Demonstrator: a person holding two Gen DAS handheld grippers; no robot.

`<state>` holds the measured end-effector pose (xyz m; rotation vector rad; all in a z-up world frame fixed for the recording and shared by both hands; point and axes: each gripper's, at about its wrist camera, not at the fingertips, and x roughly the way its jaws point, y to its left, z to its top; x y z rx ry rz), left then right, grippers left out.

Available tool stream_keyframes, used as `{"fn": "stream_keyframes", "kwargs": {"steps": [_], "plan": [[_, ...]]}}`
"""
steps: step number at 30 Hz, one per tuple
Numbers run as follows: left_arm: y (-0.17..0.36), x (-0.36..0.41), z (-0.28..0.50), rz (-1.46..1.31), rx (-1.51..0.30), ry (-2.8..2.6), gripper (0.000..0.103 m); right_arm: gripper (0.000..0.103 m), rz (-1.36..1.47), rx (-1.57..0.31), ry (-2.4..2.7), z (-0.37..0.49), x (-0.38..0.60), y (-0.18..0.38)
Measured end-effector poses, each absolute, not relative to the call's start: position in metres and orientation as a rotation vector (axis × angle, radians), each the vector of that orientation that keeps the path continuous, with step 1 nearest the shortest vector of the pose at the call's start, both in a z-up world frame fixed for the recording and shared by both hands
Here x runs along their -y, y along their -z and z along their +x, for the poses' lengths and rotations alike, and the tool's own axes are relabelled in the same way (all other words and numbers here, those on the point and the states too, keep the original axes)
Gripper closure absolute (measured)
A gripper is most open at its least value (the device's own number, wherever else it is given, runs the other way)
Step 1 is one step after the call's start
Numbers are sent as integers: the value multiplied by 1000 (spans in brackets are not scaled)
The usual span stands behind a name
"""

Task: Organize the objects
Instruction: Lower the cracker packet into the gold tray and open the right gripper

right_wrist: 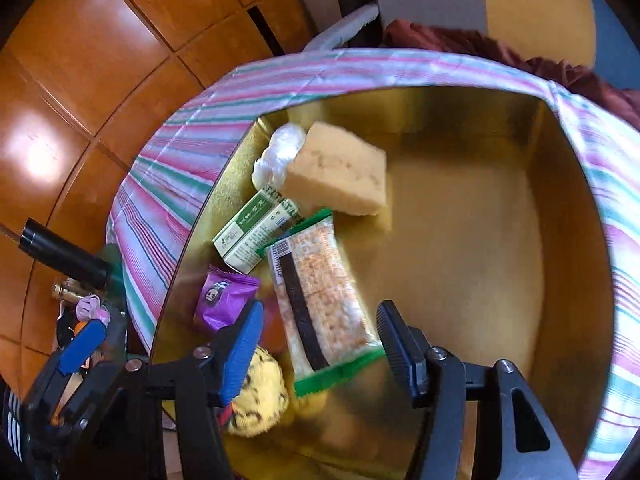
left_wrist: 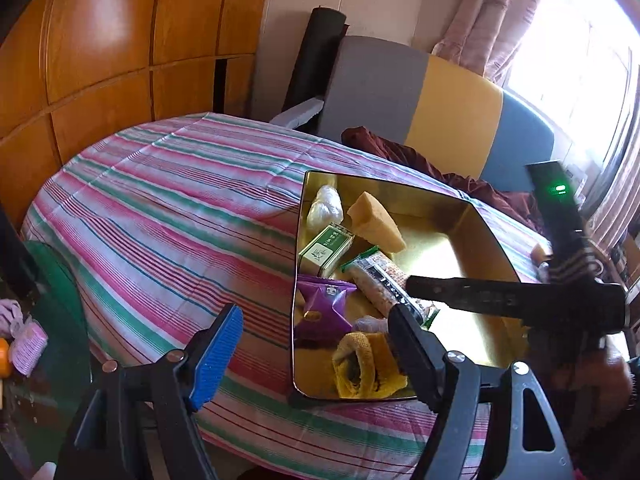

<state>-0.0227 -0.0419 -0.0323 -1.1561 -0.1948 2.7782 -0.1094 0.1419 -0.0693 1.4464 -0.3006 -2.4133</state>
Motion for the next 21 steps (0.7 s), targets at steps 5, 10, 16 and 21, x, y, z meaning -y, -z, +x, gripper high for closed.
{"fn": "stream_keyframes", "kwargs": {"steps": [5, 10, 16, 21], "plan": [[26, 35, -19, -1131, 162, -2790, 27, 28, 1376, 283, 2485, -90, -163, 49], [20, 27, -14, -1107, 134, -2784, 27, 20, 1315, 251, 2554, -68, -186, 32], [13, 11, -9, -1074, 96, -2762, 27, 18, 1270, 282, 2645, -47, -231, 16], [11, -3, -12, -1088, 85, -2723, 27, 18, 1266, 298, 2747, -33, -280, 8]]}}
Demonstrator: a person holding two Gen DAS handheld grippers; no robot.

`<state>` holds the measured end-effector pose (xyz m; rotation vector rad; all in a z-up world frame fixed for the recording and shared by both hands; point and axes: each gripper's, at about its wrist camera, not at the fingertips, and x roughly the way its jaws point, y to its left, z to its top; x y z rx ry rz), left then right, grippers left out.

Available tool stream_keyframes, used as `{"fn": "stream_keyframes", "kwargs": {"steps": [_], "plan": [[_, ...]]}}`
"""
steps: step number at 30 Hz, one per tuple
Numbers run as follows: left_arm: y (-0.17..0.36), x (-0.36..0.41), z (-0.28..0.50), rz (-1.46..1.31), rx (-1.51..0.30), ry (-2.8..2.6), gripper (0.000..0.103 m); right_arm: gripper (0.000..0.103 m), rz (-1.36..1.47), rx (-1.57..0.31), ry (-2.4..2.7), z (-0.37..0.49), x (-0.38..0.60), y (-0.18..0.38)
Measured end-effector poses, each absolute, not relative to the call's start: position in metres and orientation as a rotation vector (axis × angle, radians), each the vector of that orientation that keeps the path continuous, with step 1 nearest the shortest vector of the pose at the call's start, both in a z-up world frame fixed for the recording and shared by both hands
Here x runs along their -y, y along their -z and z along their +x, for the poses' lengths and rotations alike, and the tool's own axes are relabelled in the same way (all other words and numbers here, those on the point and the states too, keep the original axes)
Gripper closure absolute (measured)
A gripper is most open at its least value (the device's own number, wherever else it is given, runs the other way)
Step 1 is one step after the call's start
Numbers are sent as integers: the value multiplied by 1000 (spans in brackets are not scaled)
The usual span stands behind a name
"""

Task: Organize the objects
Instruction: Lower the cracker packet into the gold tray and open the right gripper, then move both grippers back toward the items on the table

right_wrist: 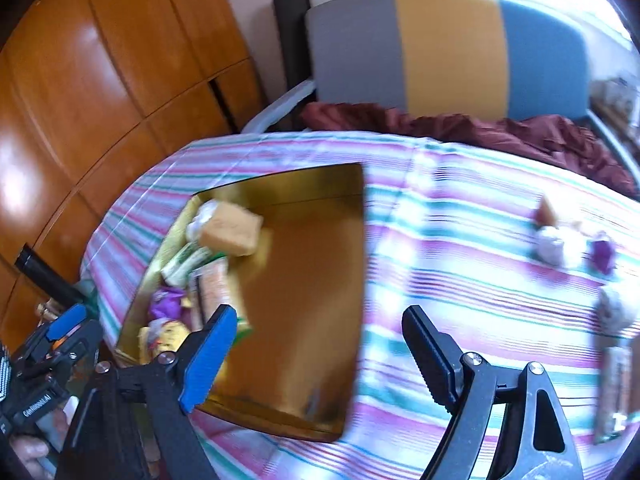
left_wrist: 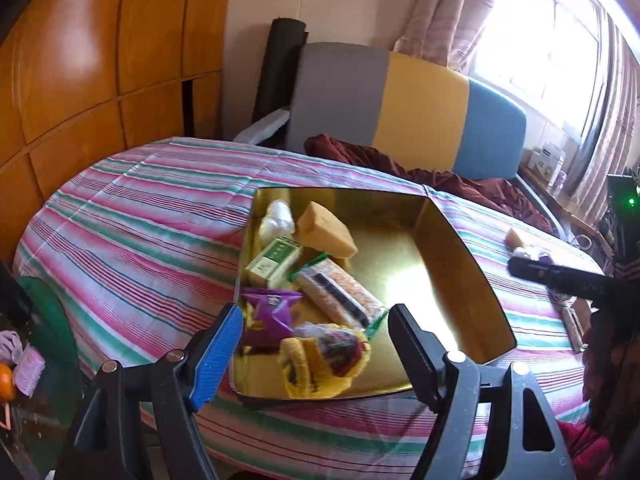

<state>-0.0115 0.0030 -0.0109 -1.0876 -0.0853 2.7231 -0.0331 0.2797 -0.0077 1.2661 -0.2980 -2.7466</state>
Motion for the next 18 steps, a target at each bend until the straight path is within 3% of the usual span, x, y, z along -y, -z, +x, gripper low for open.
{"fn": "stream_keyframes", "kwargs": {"steps": [10, 12, 15, 18], "plan": [[4, -52, -14, -1058, -25, -2577, 31, 17, 1268, 375, 3043, -13, -419, -11], [1, -67, -16, -1052, -51, -2547, 32, 14, 1255, 426, 3142, -6, -454, -13], [-5, -96, -17, -1025, -105, -2494, 32, 11, 1247, 572, 3278, 10, -505, -6], [-10, -128, -22, -1019, -163, -2447, 32, 11, 1213, 854, 3386, 37, -551, 8]]}}
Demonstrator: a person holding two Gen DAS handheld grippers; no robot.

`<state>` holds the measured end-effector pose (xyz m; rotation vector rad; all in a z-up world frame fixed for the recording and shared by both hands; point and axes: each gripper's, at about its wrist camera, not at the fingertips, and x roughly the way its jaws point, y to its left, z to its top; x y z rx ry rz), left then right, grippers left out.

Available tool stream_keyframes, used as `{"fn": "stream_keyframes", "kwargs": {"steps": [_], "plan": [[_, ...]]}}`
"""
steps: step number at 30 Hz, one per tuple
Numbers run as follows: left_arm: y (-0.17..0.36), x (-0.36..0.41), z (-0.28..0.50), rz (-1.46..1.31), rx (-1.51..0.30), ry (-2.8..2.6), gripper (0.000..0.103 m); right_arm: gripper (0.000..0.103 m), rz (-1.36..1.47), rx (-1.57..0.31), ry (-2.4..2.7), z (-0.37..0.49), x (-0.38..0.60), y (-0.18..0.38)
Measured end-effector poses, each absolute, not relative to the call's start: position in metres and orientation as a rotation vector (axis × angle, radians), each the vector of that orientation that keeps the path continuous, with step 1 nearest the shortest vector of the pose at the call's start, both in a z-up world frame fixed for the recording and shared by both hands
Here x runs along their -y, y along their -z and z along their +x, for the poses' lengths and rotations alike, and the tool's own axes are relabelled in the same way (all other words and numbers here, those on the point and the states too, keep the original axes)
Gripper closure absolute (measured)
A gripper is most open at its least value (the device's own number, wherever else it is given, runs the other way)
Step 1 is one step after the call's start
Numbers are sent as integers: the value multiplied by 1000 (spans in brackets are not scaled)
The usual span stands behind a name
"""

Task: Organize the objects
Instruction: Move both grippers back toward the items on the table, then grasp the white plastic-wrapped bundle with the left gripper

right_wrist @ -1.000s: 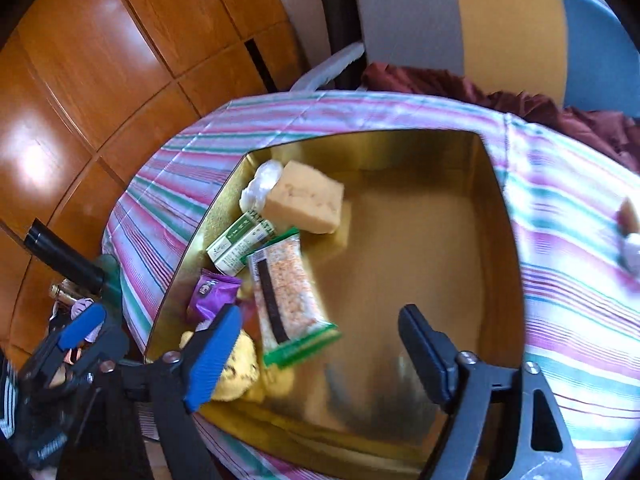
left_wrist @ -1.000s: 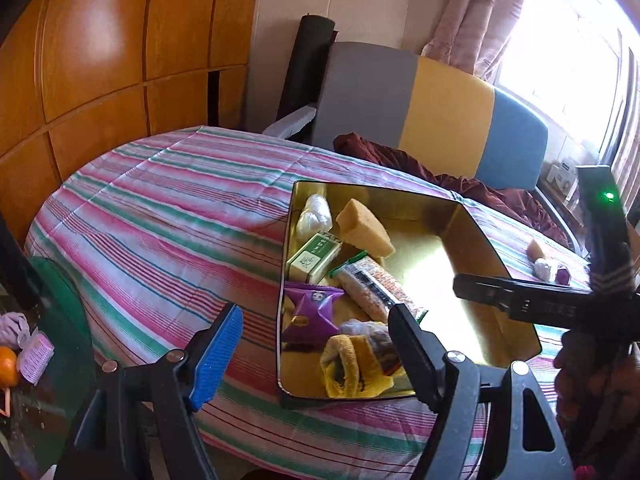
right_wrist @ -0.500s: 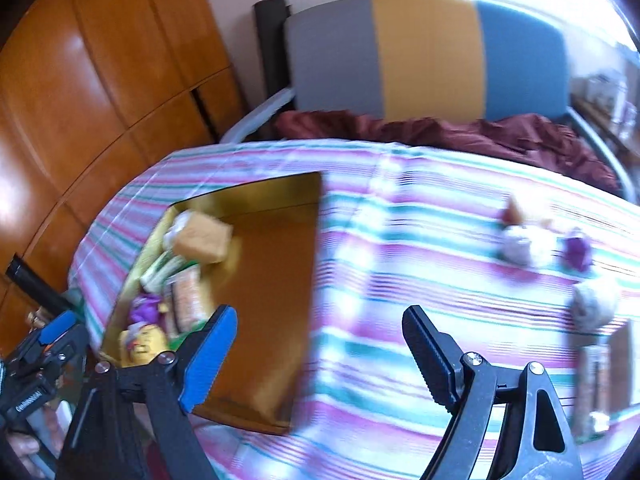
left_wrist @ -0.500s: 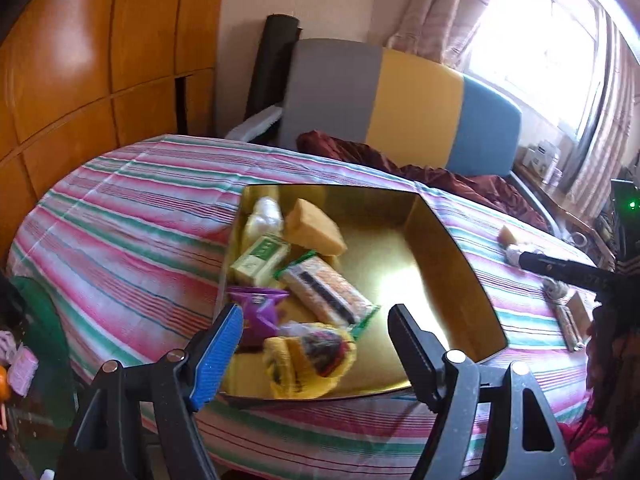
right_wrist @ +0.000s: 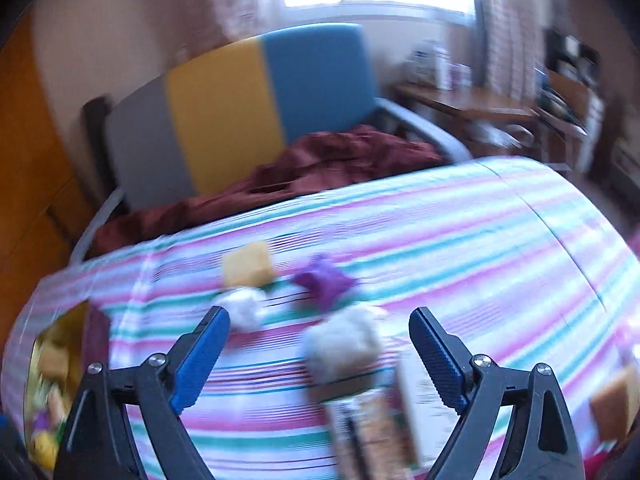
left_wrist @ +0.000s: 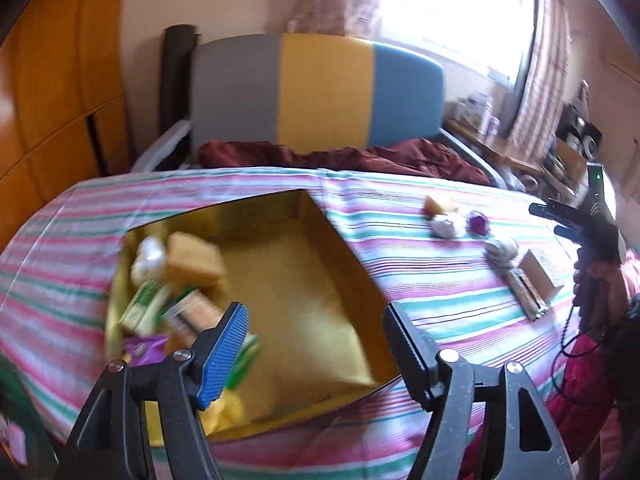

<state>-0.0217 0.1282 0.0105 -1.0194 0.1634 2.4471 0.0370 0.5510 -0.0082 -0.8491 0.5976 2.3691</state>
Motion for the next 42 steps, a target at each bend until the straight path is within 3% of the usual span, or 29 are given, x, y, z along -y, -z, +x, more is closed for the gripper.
{"fn": "stream_keyframes", "kwargs": {"steps": [3, 8, 16, 19, 25, 34, 36, 38, 42], "plan": [[-13, -165, -28, -1002, -230, -2397, 32, 11, -706, -848, -2254, 64, -587, 6], [-7, -227, -52, -1086, -218, -2272, 32, 8, -682, -990, -2222, 71, -604, 9], [18, -316, -84, -1168, -264, -2163, 32, 7, -709, -1058, -2282, 69, -596, 12], [30, -344, -98, -1185, -253, -2146, 21, 7, -726, -1089, -2301, 68, -595, 14], [55, -397, -122, -1204, -283, -2115, 20, 6, -732, -1146, -2315, 69, -596, 16], [86, -444, -158, -1254, -279, -2127, 11, 5, -793, -1182, -2344, 60, -593, 22], [94, -449, -164, -1269, -272, -2135, 13, 5, -809, -1187, -2344, 58, -593, 23], [105, -448, -168, -1306, -255, -2099, 40, 5, -815, -1185, -2348, 57, -592, 24], [103, -428, -155, -1264, -205, -2103, 42, 5, -810, -1153, -2361, 57, -591, 21]]}}
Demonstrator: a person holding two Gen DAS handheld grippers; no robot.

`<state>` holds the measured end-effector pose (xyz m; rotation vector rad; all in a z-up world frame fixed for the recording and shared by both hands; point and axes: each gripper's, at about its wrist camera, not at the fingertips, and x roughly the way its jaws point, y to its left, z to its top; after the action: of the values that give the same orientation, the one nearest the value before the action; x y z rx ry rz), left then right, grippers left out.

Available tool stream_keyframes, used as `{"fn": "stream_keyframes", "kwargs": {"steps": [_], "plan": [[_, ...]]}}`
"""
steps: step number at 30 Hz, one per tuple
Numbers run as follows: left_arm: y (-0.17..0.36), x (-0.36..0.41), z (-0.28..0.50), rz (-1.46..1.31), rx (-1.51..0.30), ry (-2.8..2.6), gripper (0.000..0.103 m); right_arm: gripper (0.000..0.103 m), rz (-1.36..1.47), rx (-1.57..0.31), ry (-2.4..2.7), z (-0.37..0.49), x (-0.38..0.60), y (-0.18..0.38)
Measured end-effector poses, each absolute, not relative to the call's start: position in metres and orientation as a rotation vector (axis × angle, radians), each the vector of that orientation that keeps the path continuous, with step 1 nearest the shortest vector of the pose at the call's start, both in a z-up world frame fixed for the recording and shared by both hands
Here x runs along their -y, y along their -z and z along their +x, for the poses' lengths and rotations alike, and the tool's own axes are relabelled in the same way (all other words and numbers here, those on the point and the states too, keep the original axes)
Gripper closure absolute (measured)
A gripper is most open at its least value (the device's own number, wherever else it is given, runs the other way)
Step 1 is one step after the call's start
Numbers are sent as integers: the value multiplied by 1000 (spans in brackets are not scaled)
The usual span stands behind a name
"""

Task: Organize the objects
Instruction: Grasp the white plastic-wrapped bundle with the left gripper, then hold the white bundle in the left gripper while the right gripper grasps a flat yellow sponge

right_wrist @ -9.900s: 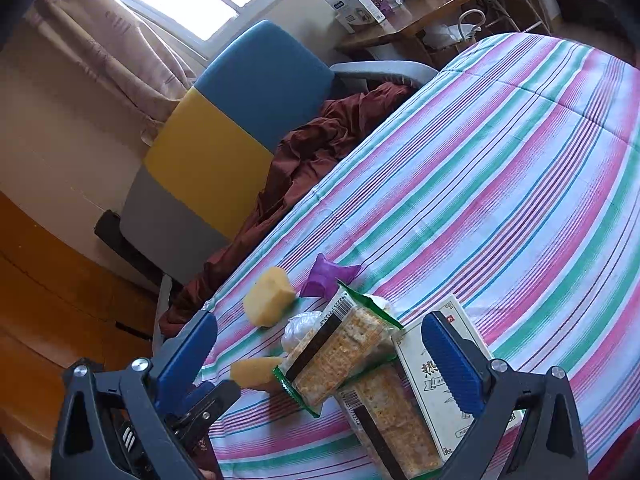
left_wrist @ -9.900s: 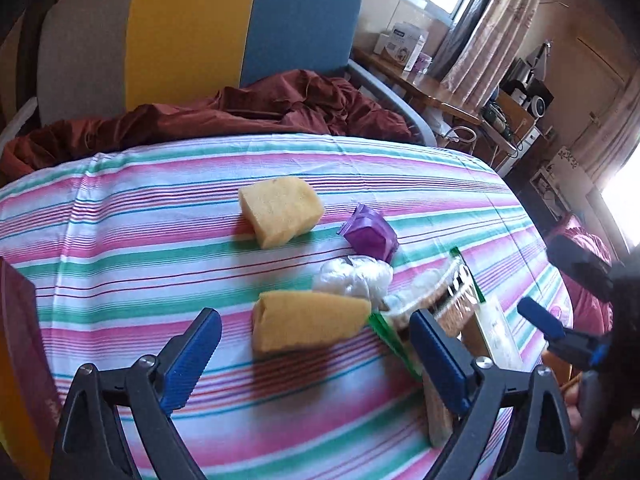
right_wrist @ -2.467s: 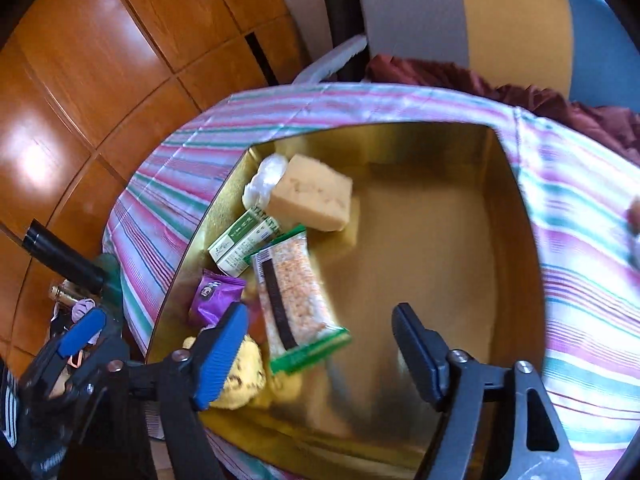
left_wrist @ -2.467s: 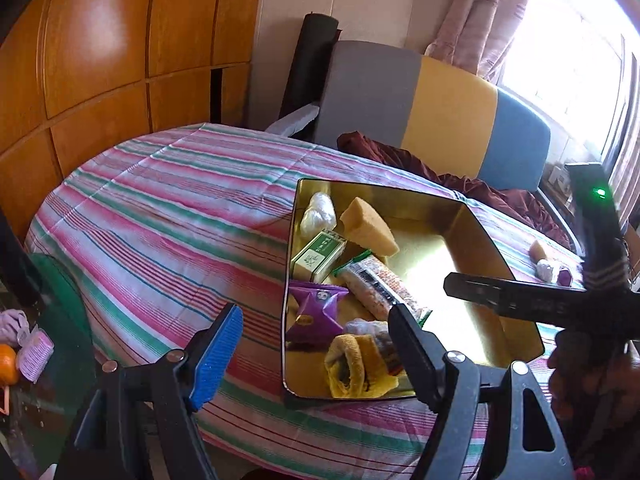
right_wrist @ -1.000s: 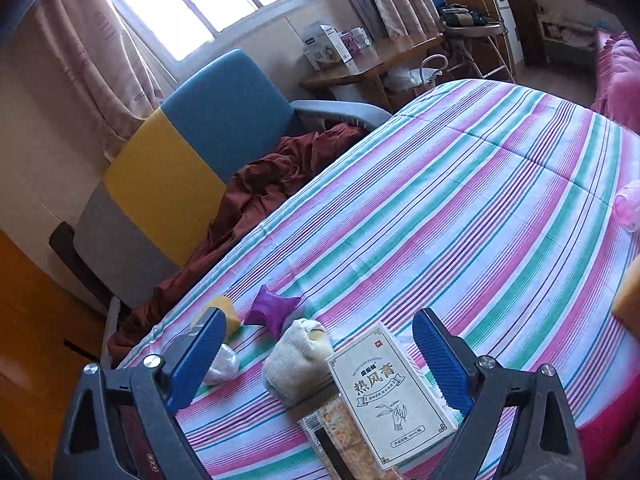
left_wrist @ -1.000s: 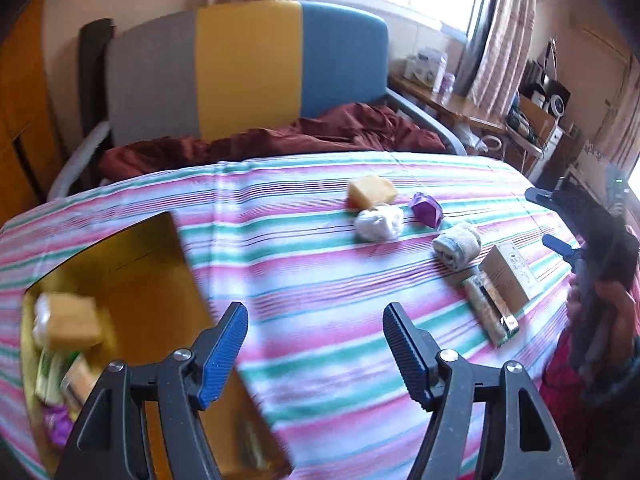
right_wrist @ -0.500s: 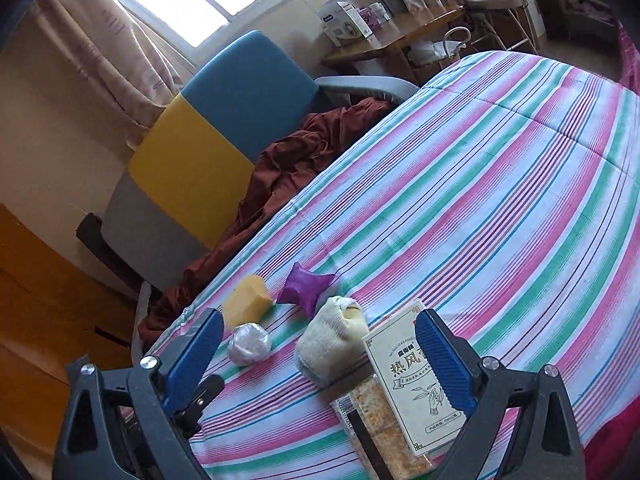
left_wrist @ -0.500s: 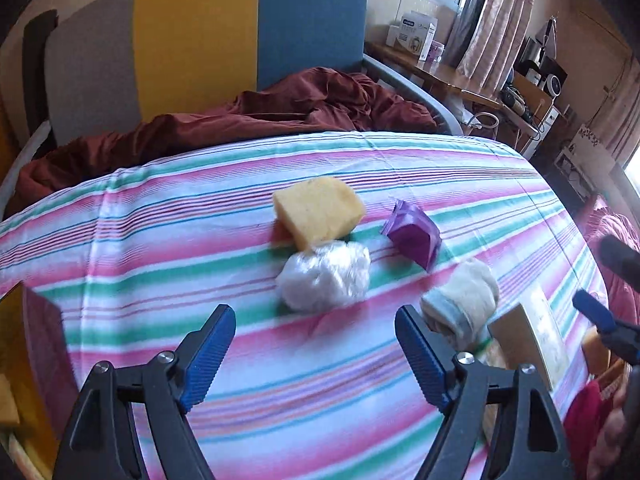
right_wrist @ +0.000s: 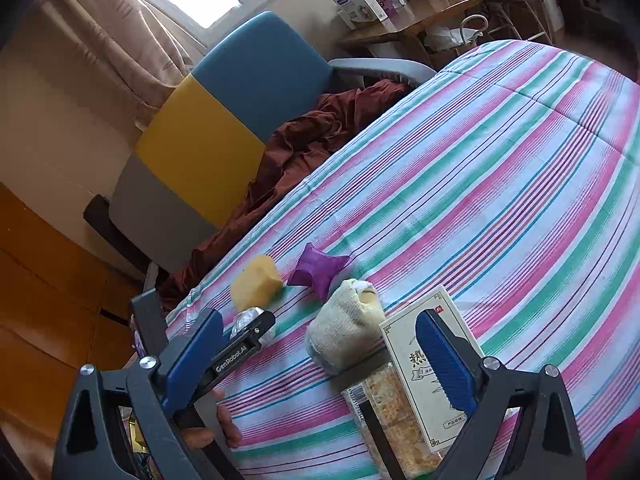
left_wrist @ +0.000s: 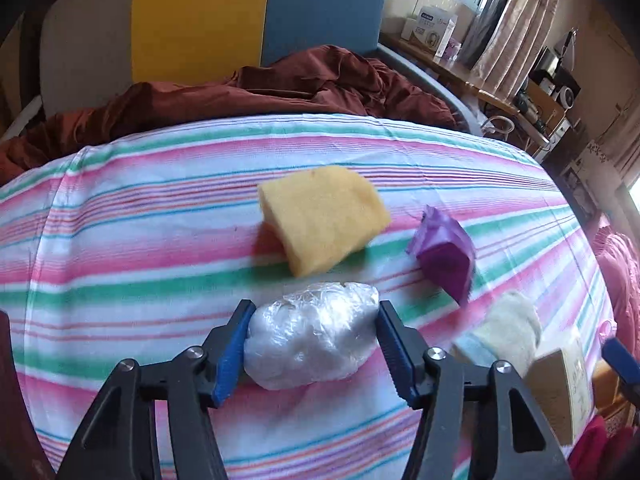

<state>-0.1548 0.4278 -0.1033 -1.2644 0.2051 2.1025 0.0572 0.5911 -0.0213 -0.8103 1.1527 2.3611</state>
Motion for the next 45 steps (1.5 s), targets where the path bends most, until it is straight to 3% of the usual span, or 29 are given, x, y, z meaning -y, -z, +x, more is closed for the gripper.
{"fn": "stream_keyframes", "kwargs": {"steps": [8, 12, 15, 17, 23, 31, 39, 41, 42, 43, 45], "plan": [[105, -367, -60, -1139, -260, -2221, 42, 5, -850, -1109, -2406, 51, -584, 19], [106, -344, -30, -1124, -190, -2244, 42, 5, -926, -1068, -2437, 41, -575, 24], [108, -346, -31, -1121, -193, -2230, 43, 5, -1010, -996, -2470, 30, -563, 27], [109, -345, -33, -1116, -192, -2236, 53, 5, -1075, -938, -2496, 22, -553, 31], [110, -332, -40, -1122, -94, -2227, 63, 5, -1279, -812, -2573, -6, -525, 39], [113, -328, -41, -1112, -54, -2218, 64, 5, -1339, -543, -2624, -95, -527, 26], [115, -324, -44, -1107, -8, -2201, 64, 5, -1533, -349, -2516, -182, -532, 67], [115, -324, -45, -1106, -4, -2200, 64, 12, -1567, -326, -2498, -189, -531, 78], [115, -324, -45, -1106, 0, -2199, 64, 35, -1583, -306, -2501, -190, -529, 81], [115, -323, -45, -1106, 5, -2197, 64, 42, -1571, -250, -2488, -188, -526, 81], [116, -323, -45, -1104, 10, -2195, 64, 44, -1563, -279, -2545, -176, -523, 75]]}}
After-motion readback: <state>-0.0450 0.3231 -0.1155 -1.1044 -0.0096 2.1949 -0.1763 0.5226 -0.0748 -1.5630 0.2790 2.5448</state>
